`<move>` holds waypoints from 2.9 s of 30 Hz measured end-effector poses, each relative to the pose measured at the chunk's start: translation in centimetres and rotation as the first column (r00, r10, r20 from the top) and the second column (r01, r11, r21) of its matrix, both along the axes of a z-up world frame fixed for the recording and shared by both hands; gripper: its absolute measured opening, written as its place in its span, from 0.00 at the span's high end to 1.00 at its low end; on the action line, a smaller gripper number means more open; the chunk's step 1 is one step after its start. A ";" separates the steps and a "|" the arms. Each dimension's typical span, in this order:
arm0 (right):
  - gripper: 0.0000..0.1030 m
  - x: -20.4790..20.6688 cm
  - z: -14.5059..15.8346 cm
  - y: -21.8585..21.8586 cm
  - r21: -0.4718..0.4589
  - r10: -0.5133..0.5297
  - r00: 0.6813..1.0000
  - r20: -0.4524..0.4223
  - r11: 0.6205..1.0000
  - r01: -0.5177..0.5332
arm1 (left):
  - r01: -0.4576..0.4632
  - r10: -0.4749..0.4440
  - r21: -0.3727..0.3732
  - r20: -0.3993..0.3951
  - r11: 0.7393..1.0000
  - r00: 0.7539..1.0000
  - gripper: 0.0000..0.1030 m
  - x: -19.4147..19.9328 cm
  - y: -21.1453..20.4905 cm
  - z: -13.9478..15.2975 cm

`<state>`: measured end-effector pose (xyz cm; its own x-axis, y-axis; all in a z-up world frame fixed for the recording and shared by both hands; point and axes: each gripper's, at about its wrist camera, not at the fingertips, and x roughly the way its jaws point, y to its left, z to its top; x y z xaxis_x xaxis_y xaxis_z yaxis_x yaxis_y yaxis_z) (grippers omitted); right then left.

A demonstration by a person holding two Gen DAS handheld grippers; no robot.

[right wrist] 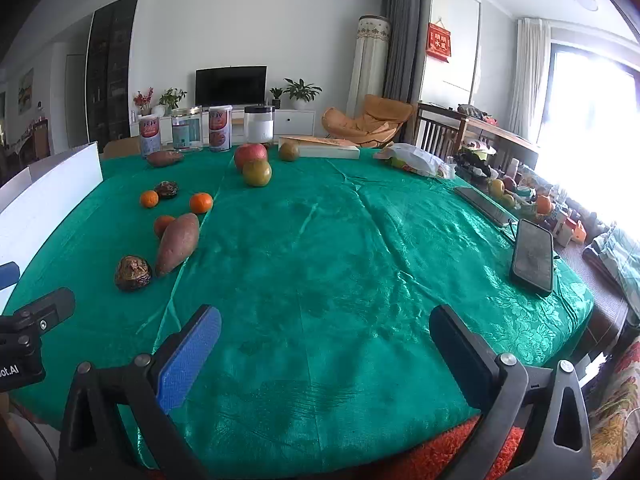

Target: Organize fruits

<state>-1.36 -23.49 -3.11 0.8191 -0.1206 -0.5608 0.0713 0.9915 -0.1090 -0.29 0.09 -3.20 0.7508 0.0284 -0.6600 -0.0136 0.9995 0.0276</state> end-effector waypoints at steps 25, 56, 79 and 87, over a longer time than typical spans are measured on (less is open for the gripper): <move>0.00 0.0 -0.2 0.5 -0.016 0.012 1.000 0.003 1.000 -0.012 | 0.007 -0.007 0.008 0.001 1.000 1.000 0.00 -0.2 -0.1 -0.2; 0.00 -0.3 0.0 1.1 -0.046 0.037 0.999 0.022 0.998 -0.036 | -0.012 0.012 0.003 0.002 1.000 1.000 0.00 0.0 0.5 -0.3; 0.00 -0.5 0.0 1.4 -0.056 0.047 0.998 0.032 0.997 -0.046 | -0.012 0.012 0.004 0.001 1.000 1.000 0.00 0.0 0.6 -0.4; 0.00 -0.5 0.0 1.4 -0.056 0.047 0.998 0.032 0.997 -0.045 | -0.012 0.012 0.005 0.000 1.000 1.000 0.00 0.0 0.6 -0.4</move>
<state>-1.83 -22.06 -3.12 0.8426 -0.1125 -0.5267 0.0304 0.9863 -0.1620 -0.25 0.72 -3.56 0.7506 0.0409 -0.6595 -0.0261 0.9991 0.0324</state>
